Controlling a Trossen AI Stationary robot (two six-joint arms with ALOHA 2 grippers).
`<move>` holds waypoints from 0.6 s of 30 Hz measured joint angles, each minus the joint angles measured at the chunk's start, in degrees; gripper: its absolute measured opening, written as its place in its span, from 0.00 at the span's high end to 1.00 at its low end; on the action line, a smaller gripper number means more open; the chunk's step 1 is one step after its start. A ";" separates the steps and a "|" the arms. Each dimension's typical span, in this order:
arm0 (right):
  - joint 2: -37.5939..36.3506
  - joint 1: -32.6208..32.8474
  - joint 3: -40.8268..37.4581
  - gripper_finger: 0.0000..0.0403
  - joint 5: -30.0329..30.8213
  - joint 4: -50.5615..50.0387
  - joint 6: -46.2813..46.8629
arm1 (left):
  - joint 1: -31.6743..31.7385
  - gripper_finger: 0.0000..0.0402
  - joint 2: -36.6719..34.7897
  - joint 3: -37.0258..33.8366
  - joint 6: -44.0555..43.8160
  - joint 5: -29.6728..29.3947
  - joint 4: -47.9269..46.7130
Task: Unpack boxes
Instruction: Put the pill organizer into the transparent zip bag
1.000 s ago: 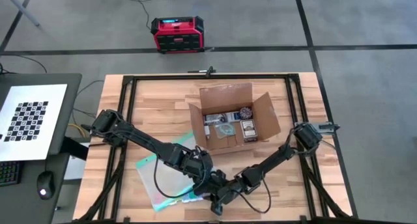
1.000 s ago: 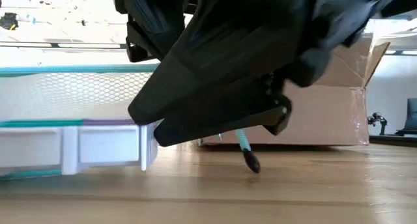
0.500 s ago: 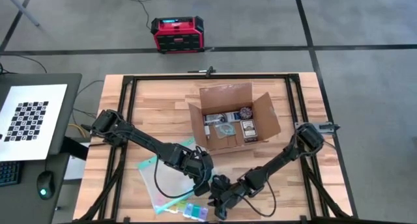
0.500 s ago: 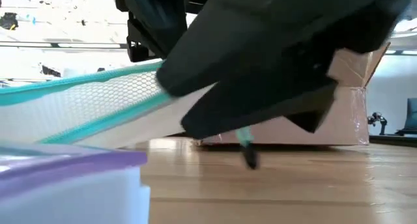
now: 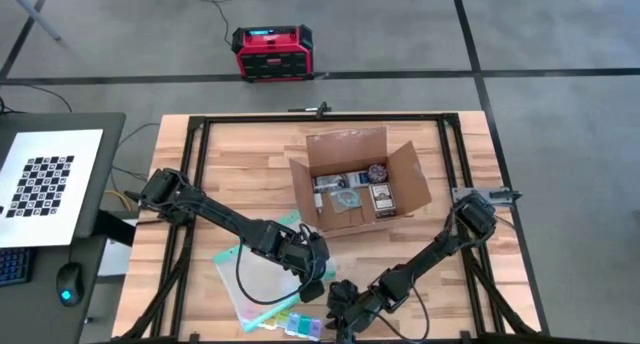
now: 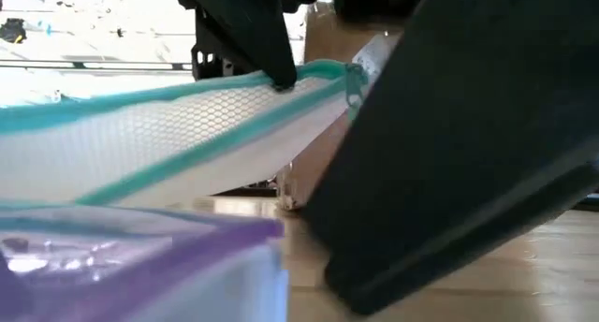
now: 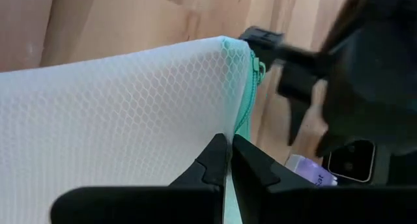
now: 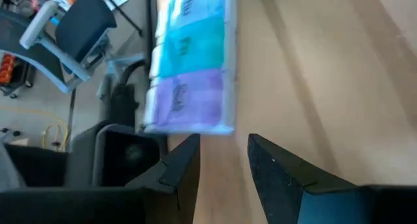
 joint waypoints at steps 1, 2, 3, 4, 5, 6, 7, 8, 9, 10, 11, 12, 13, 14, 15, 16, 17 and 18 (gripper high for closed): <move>0.38 -0.12 0.08 0.70 0.00 0.39 0.14 | 0.02 1.00 0.00 0.00 0.67 -0.04 0.04; 0.68 -0.11 0.08 0.70 0.09 0.37 0.18 | 0.02 1.00 0.00 0.00 1.32 0.03 0.29; 0.80 -0.09 0.08 0.70 0.09 0.62 0.20 | 0.01 1.00 0.00 0.00 1.87 0.01 0.51; 0.80 -0.03 0.08 0.70 0.11 0.60 0.16 | 0.02 1.00 0.00 0.00 2.39 -0.24 0.77; 0.80 0.02 0.08 0.70 0.13 0.53 -0.08 | 0.02 1.00 0.00 0.00 2.83 -0.64 0.91; 0.80 0.02 0.12 0.70 0.13 0.57 -0.26 | 0.03 1.00 0.00 0.00 3.42 -0.87 0.84; 0.82 0.06 0.12 0.70 0.13 0.57 -0.90 | 0.08 0.99 0.00 0.00 4.33 -0.99 0.77; 0.82 0.06 0.12 0.70 0.12 0.65 -1.27 | 0.14 0.97 0.00 0.00 5.09 -1.02 0.53; 0.82 0.06 0.12 0.70 0.13 0.70 -1.51 | 0.34 0.95 0.00 0.00 5.77 -1.17 0.19; 0.82 0.04 0.12 0.70 0.12 0.73 -1.53 | 0.58 0.92 0.00 0.00 6.48 -1.23 -0.13; 0.85 0.01 0.12 0.70 0.13 0.98 -1.50 | 0.81 0.89 0.00 0.00 7.02 -1.25 -0.62; 0.87 0.00 0.12 0.70 0.13 1.30 -1.40 | 1.02 0.86 0.00 0.00 7.42 -1.28 -1.40; 0.87 0.00 0.12 0.70 0.13 1.47 -1.36 | 1.14 0.83 0.00 0.00 7.65 -1.29 -2.32; 0.87 0.00 0.12 0.70 0.13 1.43 -1.38 | 1.30 0.80 0.00 0.00 8.05 -1.30 -3.22; 0.87 0.00 0.12 0.70 0.13 1.18 -1.38 | 1.47 0.77 0.00 0.02 8.54 -1.26 -4.31; 0.87 0.00 0.12 0.70 0.13 0.83 -1.48 | 1.57 0.75 -0.03 0.08 9.15 -1.26 -5.82; 0.89 0.00 0.12 0.70 0.15 0.73 -1.63 | 1.61 0.74 -0.17 0.23 9.78 -1.26 -7.87; 0.89 0.00 0.12 0.70 0.15 0.67 -1.76 | 1.61 0.72 -0.26 0.69 10.35 -1.20 -9.99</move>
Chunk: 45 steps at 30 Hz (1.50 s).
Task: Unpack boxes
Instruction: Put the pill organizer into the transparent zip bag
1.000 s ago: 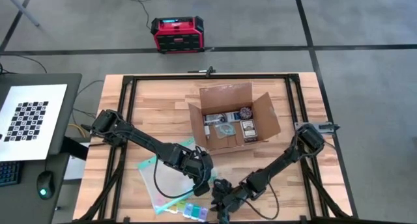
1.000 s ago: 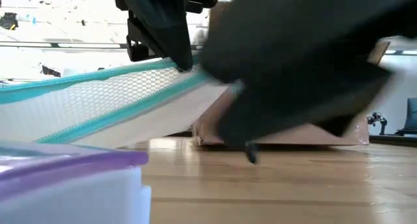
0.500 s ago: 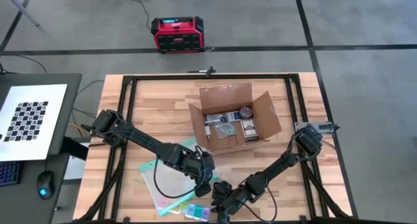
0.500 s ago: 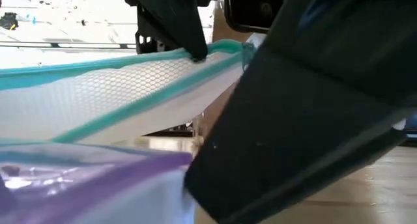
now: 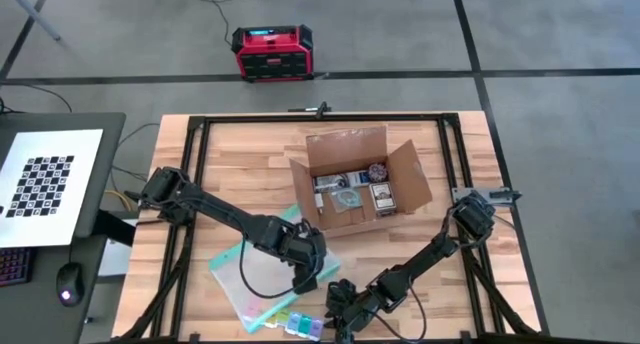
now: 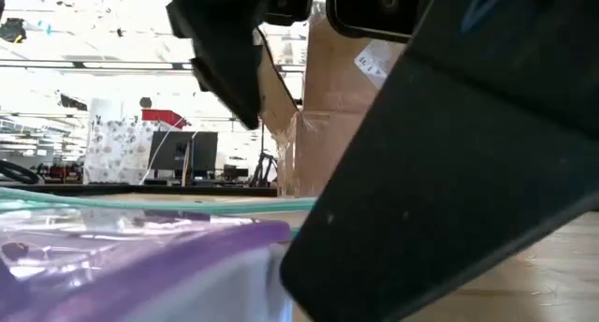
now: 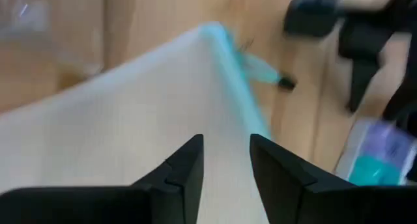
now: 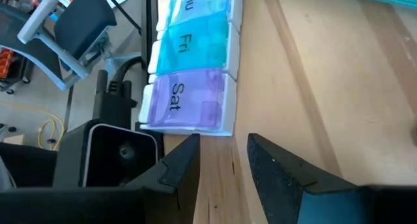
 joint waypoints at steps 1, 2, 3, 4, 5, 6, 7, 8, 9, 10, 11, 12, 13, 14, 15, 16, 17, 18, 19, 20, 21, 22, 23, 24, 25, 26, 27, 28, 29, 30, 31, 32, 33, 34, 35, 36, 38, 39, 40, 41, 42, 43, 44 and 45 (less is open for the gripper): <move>-0.02 0.00 0.00 0.70 -0.01 -0.19 -0.01 | 0.00 0.71 -0.16 0.68 0.20 0.10 -1.88; 0.00 0.12 0.00 0.70 -0.02 -0.45 -0.05 | -0.09 0.71 -0.50 1.49 0.15 0.21 -3.98; -0.02 0.24 0.02 0.70 -0.08 -0.57 -0.44 | -0.37 0.71 -0.92 2.39 -0.30 0.22 -6.36; -0.02 0.44 0.02 0.70 -0.17 -0.70 -0.93 | -0.76 0.71 -1.34 3.23 -1.11 0.22 -8.75; -0.02 0.69 0.02 0.70 -0.13 -0.65 -1.33 | -1.38 0.71 -1.73 4.16 -2.14 0.27 -10.93; -0.02 0.82 0.02 0.70 -0.10 -0.58 -1.46 | -2.20 0.71 -1.99 5.06 -3.43 0.27 -12.82; -0.02 0.87 0.02 0.70 -0.16 -0.52 -1.33 | -3.15 0.71 -2.27 5.91 -4.87 0.30 -14.42; -0.02 0.87 0.02 0.70 -0.21 -0.35 -1.20 | -4.25 0.72 -2.59 6.54 -6.23 0.25 -15.58; -0.02 0.87 0.02 0.70 -0.23 -0.01 -1.06 | -5.51 0.72 -3.00 6.86 -7.66 0.00 -16.03; -0.02 0.90 0.02 0.70 -0.34 0.62 -1.02 | -6.91 0.72 -3.35 6.94 -9.14 -0.59 -16.03; -0.02 0.90 0.02 0.70 -0.63 1.49 -1.02 | -8.42 0.73 -3.53 7.00 -10.33 -1.71 -16.26; -0.02 0.90 0.00 0.70 -0.63 2.38 -1.02 | -10.10 0.73 -3.57 7.02 -11.62 -3.33 -16.82; -0.02 0.90 0.00 0.70 -0.63 3.35 -1.00 | -11.89 0.73 -3.48 7.00 -12.81 -5.75 -17.75; -0.02 0.90 0.01 0.70 -0.63 4.41 -1.00 | -13.60 0.73 -3.38 6.42 -14.37 -8.25 -18.05; -0.02 0.90 0.00 0.70 -0.65 5.37 -0.97 | -15.01 0.73 -3.32 5.51 -16.16 -10.60 -17.95; -0.02 0.94 0.00 0.70 -0.65 6.12 -0.81 | -16.36 0.73 -3.25 4.36 -18.27 -12.60 -17.81; -0.02 1.07 0.01 0.70 -0.64 6.18 -0.26 | -17.55 0.73 -3.18 3.19 -20.66 -14.23 -18.20; -0.04 1.21 0.02 0.70 -0.63 5.65 0.39 | -18.52 0.73 -3.15 1.84 -22.91 -15.77 -18.33; -0.04 1.22 0.02 0.70 -0.63 4.70 0.66 | -19.24 0.73 -3.15 0.34 -24.91 -17.18 -17.84; -0.04 1.22 0.02 0.70 -0.59 3.54 0.94 | -19.81 0.73 -3.15 -1.30 -27.02 -18.34 -17.15; 0.00 1.25 0.00 0.70 -0.57 2.82 1.36 | -20.15 0.73 -3.15 -3.18 -28.44 -18.90 -16.04; 0.00 1.29 0.00 0.70 -0.57 2.44 1.84 | -20.32 0.73 -3.15 -5.17 -29.40 -18.78 -14.40; 0.00 1.29 0.00 0.70 -0.55 2.24 2.05 | -20.35 0.73 -3.11 -7.15 -30.05 -18.15 -12.43; 0.00 1.40 0.00 0.70 -0.53 2.09 2.17 | -20.21 0.73 -3.05 -9.07 -30.47 -17.63 -9.63; 0.00 1.55 0.00 0.70 -0.44 1.94 2.16 | -19.89 0.73 -3.04 -10.76 -30.50 -17.28 -6.34; 0.00 1.60 0.00 0.70 -0.43 1.88 2.14 | -19.48 0.73 -3.04 -12.33 -30.42 -16.96 -2.55; 0.00 1.59 0.00 0.70 -0.42 1.82 2.15 | -19.00 0.73 -3.04 -13.65 -30.20 -16.64 1.10; 0.00 1.52 0.00 0.70 -0.42 1.92 2.15 | -18.63 0.73 -3.04 -14.79 -29.96 -16.49 4.37; 0.00 1.46 0.00 0.70 -0.44 2.23 2.15 | -18.25 0.73 -3.04 -15.74 -29.68 -16.45 7.37; 0.00 1.46 0.00 0.70 -0.53 2.58 2.18 | -17.92 0.73 -3.04 -16.47 -29.53 -16.44 9.66; 0.00 1.46 0.00 0.70 -0.76 2.70 2.37 | -17.56 0.73 -3.04 -17.03 -29.24 -16.43 11.27; 0.00 1.46 0.00 0.70 -1.44 2.66 2.39 | -17.28 0.73 -3.04 -17.36 -28.95 -16.39 12.35; 0.00 1.46 0.00 0.70 -1.78 2.64 2.39 | -17.10 0.73 -3.04 -17.42 -28.62 -16.41 12.53; 0.00 1.46 0.00 0.70 -1.88 2.56 2.30 | -16.96 0.73 -3.04 -17.44 -28.29 -16.41 12.33; -0.23 1.46 0.00 0.70 -1.92 2.51 2.14 | -16.81 0.73 -3.04 -17.44 -27.86 -16.41 12.20; -0.51 1.42 0.00 0.70 -1.95 2.51 1.90 | -16.72 0.73 -3.04 -17.43 -27.38 -16.41 12.28; -1.23 1.15 0.45 0.70 -2.13 2.83 0.58 | -16.68 0.73 -3.04 -17.13 -26.12 -16.40 11.94; -1.32 1.11 1.38 0.70 -2.12 2.96 -1.17 | -16.68 0.73 -3.04 -16.81 -25.48 -16.38 11.96; -1.40 1.11 2.44 0.70 -2.12 2.98 -3.53 | -16.77 0.73 -3.04 -16.45 -24.96 -16.37 11.95; -1.42 1.11 3.75 0.70 -2.10 2.16 -5.96 | -16.88 0.73 -3.04 -16.11 -24.55 -16.33 11.87; -1.42 1.08 5.54 0.70 -2.10 0.08 -8.33 | -16.98 0.73 -3.04 -15.82 -24.13 -16.13 11.89; -1.42 1.07 7.49 0.70 -2.03 -3.01 -10.50 | -17.08 0.73 -3.04 -15.58 -23.94 -16.02 11.86; -1.43 0.94 9.57 0.70 -1.90 -6.86 -12.59 | -17.14 0.73 -3.04 -15.31 -23.92 -16.02 11.54; -1.46 0.74 11.63 0.70 -1.73 -11.24 -14.64 | -17.25 0.73 -3.04 -15.10 -23.90 -16.00 11.48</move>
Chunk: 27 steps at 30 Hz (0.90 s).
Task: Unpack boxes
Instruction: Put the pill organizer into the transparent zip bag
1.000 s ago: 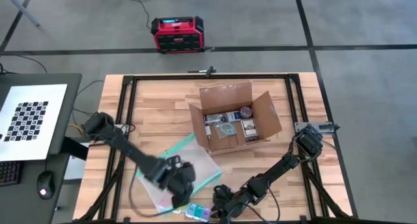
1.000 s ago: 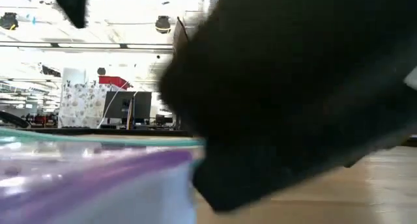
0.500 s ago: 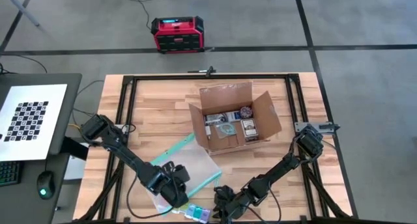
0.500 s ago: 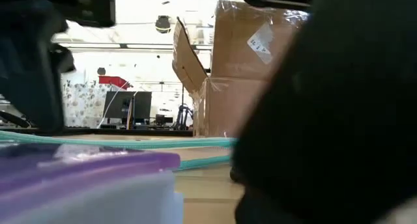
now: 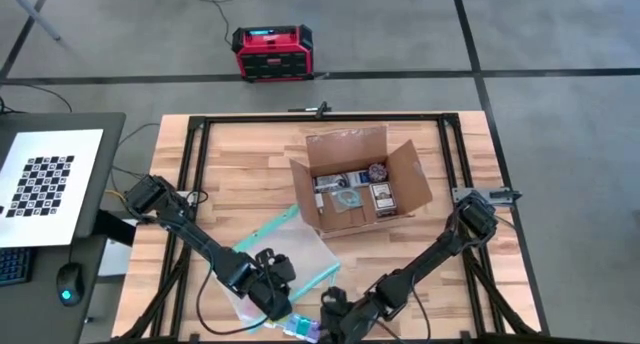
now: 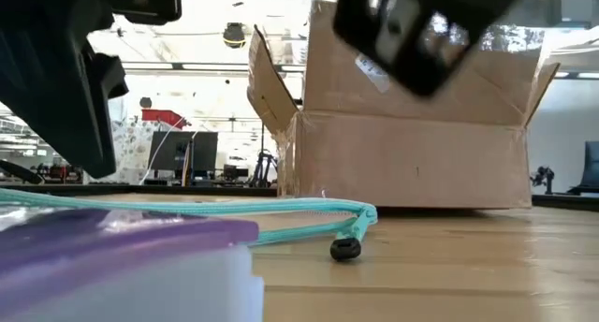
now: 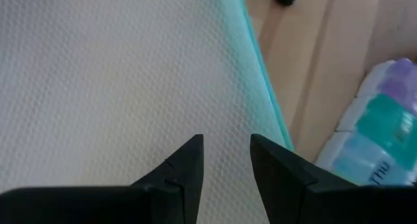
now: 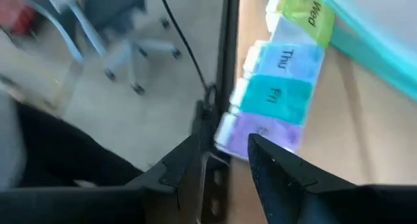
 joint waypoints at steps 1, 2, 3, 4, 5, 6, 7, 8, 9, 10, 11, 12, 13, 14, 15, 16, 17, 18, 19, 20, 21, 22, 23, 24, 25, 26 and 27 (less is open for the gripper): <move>0.00 -0.15 2.09 0.70 0.13 -4.46 -2.01 | -0.08 0.73 0.00 0.19 0.01 0.01 0.12; 0.00 -0.36 4.15 0.70 0.24 -8.53 -4.00 | -0.19 0.73 0.00 0.34 0.02 0.01 -0.04; 0.00 -0.71 6.13 0.70 0.29 -11.89 -6.23 | -0.35 0.73 -0.01 0.36 0.11 0.01 -0.11; 0.00 -1.13 7.89 0.70 0.43 -14.29 -8.29 | -0.51 0.73 -0.02 0.37 0.16 0.01 -0.11; 0.00 -1.45 9.38 0.70 0.67 -15.44 -10.05 | -0.66 0.73 0.00 0.37 0.16 0.01 -0.19; -0.04 -1.77 10.47 0.70 0.67 -15.57 -11.48 | -0.79 0.73 -0.02 0.37 0.16 0.01 -0.31; -0.03 -2.07 11.36 0.70 0.63 -15.40 -12.69 | -0.95 0.73 -0.02 0.39 0.14 0.01 -0.52; 0.22 -2.39 12.31 0.70 0.45 -15.15 -13.65 | -1.04 0.73 -0.02 0.41 -0.03 0.03 -1.01; 0.35 -2.68 13.14 0.70 0.22 -14.80 -14.41 | -1.11 0.73 -0.02 0.41 -0.07 0.05 -1.52; 0.39 -2.83 13.46 0.70 -0.05 -14.72 -15.12 | -1.17 0.73 -0.02 0.41 -0.08 0.03 -1.79; 0.83 -3.02 13.50 0.70 -0.58 -14.20 -15.19 | -1.23 0.73 -0.02 0.41 -0.10 0.04 -1.94; 1.53 -3.35 13.62 0.70 -1.54 -12.89 -14.95 | -1.32 0.73 -0.02 0.42 -0.17 0.04 -2.13; 2.15 -3.51 13.65 0.70 -2.38 -12.75 -14.62 | -1.48 0.73 -0.02 0.44 -0.33 0.03 -2.33; 2.91 -3.54 13.50 0.70 -2.80 -13.63 -14.15 | -1.50 0.73 -0.02 0.46 -0.34 0.03 -2.52; 3.94 -3.56 13.44 0.70 -3.51 -13.65 -13.55 | -1.50 0.73 -0.02 0.46 -0.34 0.03 -2.78; 4.96 -3.58 13.44 0.70 -4.49 -13.18 -13.05 | -1.58 0.73 -0.02 0.46 -0.34 -0.01 -2.80; 6.02 -3.60 13.42 0.70 -5.37 -13.04 -12.46 | -1.64 0.73 -0.02 0.46 -0.34 -0.03 -2.83; 6.97 -3.58 13.38 0.70 -6.79 -11.60 -11.86 | -1.69 0.73 -0.02 0.46 -0.35 -0.01 -3.14; 7.55 -3.69 13.40 0.70 -8.10 -10.03 -11.25 | -1.81 0.73 -0.02 0.46 -0.38 -0.01 -3.34; 7.95 -3.93 13.48 0.70 -8.89 -9.84 -11.04 | -1.91 0.73 -0.02 0.46 -0.43 -0.01 -3.59; 8.10 -4.07 13.92 0.70 -9.05 -9.89 -10.93 | -1.91 0.73 -0.02 0.46 -0.47 0.00 -4.03; 8.11 -4.12 14.39 0.70 -9.36 -9.72 -11.14 | -1.92 0.73 -0.02 0.46 -0.49 -0.03 -4.21; 8.07 -4.18 14.66 0.70 -9.33 -9.61 -11.64 | -2.02 0.73 -0.02 0.46 -0.47 0.03 -4.31; 7.92 -4.22 14.80 0.70 -9.33 -9.24 -12.10 | -2.02 0.73 -0.02 0.46 -0.47 0.09 -4.76; 7.89 -4.22 14.86 0.70 -9.32 -9.32 -12.29 | -2.08 0.73 -0.04 0.46 -0.47 0.15 -5.07; 7.96 -4.27 14.86 0.70 -9.31 -10.01 -12.32 | -2.09 0.73 -0.04 0.46 -0.33 0.17 -5.26; 8.59 -4.35 14.86 0.70 -9.39 -10.17 -12.23 | -2.10 0.73 -0.04 0.46 -0.17 0.22 -5.62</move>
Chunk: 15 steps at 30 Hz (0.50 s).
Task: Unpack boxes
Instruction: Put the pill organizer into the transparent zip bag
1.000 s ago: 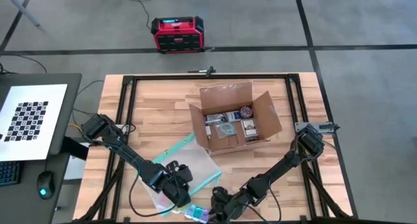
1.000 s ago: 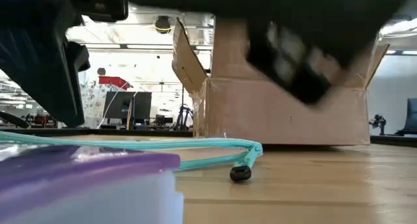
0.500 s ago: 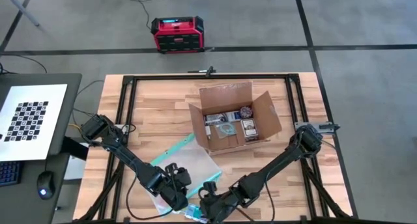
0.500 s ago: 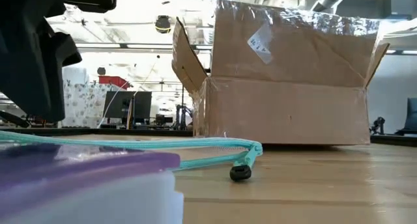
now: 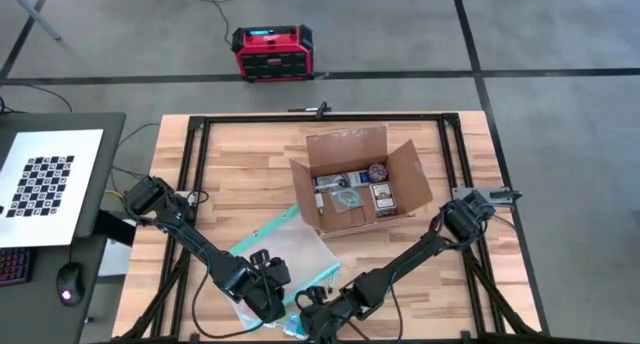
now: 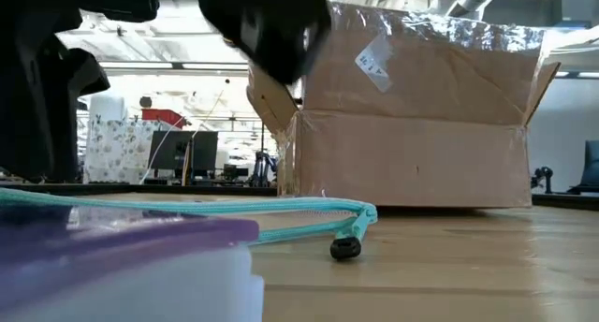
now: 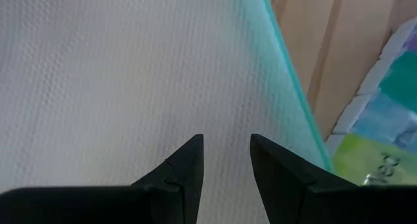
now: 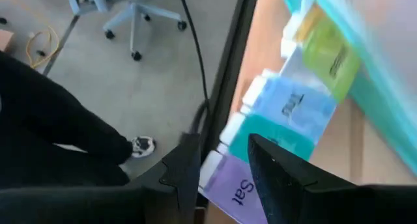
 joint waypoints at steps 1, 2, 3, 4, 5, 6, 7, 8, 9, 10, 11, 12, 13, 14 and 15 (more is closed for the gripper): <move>0.64 -0.20 0.00 0.70 -0.38 -0.06 0.23 | -0.01 0.73 0.00 0.00 0.09 0.01 -0.43; 1.46 -0.21 -0.04 0.70 -1.35 -0.22 0.44 | -0.01 0.73 0.00 0.00 0.09 0.02 -0.62; 2.28 -0.21 -0.13 0.70 -1.85 0.77 1.12 | -0.01 0.73 0.00 0.00 0.09 0.03 -0.87; 2.60 -0.21 0.08 0.70 -2.41 0.94 2.03 | -0.01 0.73 0.00 0.00 0.09 0.03 -1.01; 2.79 -0.21 0.07 0.70 -2.78 0.77 2.90 | -0.01 0.73 0.00 0.00 0.09 0.06 -1.01; 2.84 -0.25 0.07 0.70 -2.80 0.81 3.14 | -0.03 0.73 0.00 0.00 0.08 0.09 -0.98; 2.84 -0.41 0.09 0.70 -2.78 0.35 3.10 | -0.09 0.73 0.00 0.00 0.02 0.12 -0.94; 2.84 -0.69 0.14 0.70 -2.53 -0.33 3.03 | -0.11 0.73 0.00 0.00 -0.16 0.17 -0.99; 2.79 -0.96 0.17 0.70 -2.04 -1.27 2.86 | -0.15 0.73 0.00 0.00 -0.19 0.23 -0.93; 2.58 -1.24 0.18 0.70 -1.70 -2.34 2.77 | -0.23 0.73 0.00 0.00 -0.17 0.33 -0.91; 2.44 -1.65 0.19 0.70 -1.17 -4.02 2.43 | -0.29 0.73 0.00 0.00 -0.27 0.45 -0.91; 2.38 -2.21 0.24 0.70 -1.06 -4.86 2.20 | -0.37 0.73 0.00 0.00 -0.50 0.47 -0.95; 2.38 -2.67 0.22 0.70 -0.78 -5.74 1.51 | -0.51 0.73 0.00 0.00 -0.77 0.52 -0.90; 2.40 -3.17 0.24 0.70 -0.22 -6.76 0.84 | -0.61 0.73 0.00 0.00 -0.97 0.61 -0.90; 2.37 -3.59 0.24 0.70 0.15 -7.67 0.15 | -0.72 0.73 0.00 0.00 -1.23 0.67 -0.91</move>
